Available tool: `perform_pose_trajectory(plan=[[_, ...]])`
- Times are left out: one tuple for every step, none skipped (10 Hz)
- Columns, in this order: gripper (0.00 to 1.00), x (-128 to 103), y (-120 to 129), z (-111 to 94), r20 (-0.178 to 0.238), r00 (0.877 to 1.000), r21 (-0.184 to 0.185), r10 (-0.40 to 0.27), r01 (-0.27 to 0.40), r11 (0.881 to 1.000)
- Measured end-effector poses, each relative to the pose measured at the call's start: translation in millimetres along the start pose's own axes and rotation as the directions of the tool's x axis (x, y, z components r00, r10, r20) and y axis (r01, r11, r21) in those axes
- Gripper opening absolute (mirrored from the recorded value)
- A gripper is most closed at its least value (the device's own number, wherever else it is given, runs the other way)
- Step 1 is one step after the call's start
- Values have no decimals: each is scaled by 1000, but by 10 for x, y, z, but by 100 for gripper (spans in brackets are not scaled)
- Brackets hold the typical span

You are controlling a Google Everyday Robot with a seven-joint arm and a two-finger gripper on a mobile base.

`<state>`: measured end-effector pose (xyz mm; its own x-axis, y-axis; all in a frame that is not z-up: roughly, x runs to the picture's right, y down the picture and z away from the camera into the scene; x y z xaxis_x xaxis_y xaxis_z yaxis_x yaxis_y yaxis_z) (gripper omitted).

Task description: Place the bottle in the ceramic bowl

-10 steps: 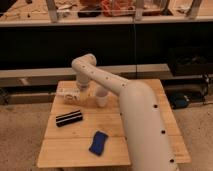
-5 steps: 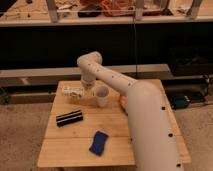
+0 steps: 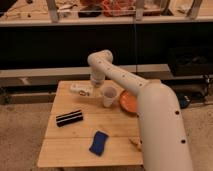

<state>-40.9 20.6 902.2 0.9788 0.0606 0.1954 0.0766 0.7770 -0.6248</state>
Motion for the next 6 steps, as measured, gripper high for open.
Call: perform_pose_trajectory(plan=[[0,158,2,-83,8,1000,5,18,-18,1000],[0,251,5,-130,10,1000,4,29,-29,1000],[0,317,8,-155,11,999,0,41,-41,999],[0,353,9,-171,13,999,-5,49,-49,999],[0,430,14,-195,7,998,-9,59,-59,998],[0,560,27,-238,7,997,-12,77,-77,997]])
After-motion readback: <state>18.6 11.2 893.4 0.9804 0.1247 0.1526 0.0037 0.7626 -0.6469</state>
